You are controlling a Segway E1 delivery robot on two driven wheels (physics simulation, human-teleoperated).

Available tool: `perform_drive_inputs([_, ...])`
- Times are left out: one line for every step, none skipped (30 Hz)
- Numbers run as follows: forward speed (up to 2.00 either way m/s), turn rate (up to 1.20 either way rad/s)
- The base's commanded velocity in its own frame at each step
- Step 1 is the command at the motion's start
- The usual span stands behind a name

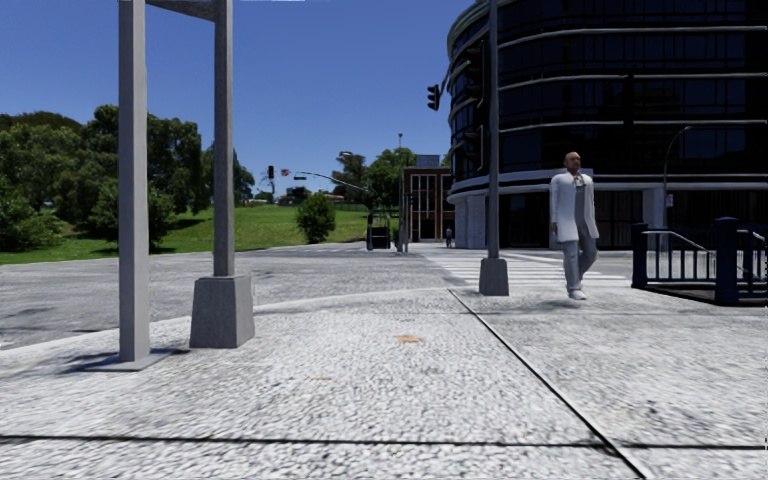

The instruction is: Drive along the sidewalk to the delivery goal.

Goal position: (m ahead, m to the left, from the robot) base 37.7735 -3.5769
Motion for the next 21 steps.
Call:
perform_drive_inputs([1.44, 0.39])
perform_drive_inputs([2.00, 0.39])
perform_drive_inputs([2.00, 0.39])
perform_drive_inputs([2.00, 0.00])
perform_drive_inputs([2.00, 0.00])
perform_drive_inputs([2.00, 0.00])
perform_drive_inputs([2.00, 0.00])
perform_drive_inputs([2.00, 0.00])
perform_drive_inputs([2.00, 0.00])
perform_drive_inputs([2.00, 0.00])
perform_drive_inputs([2.00, 0.00])
perform_drive_inputs([2.00, 0.00])
perform_drive_inputs([2.00, 0.00])
perform_drive_inputs([2.00, 0.00])
perform_drive_inputs([2.00, 0.00])
perform_drive_inputs([2.00, 0.00])
perform_drive_inputs([2.00, 0.00])
perform_drive_inputs([2.00, 0.00])
perform_drive_inputs([2.00, 0.00])
perform_drive_inputs([2.00, 0.00])
perform_drive_inputs([2.00, 0.00])
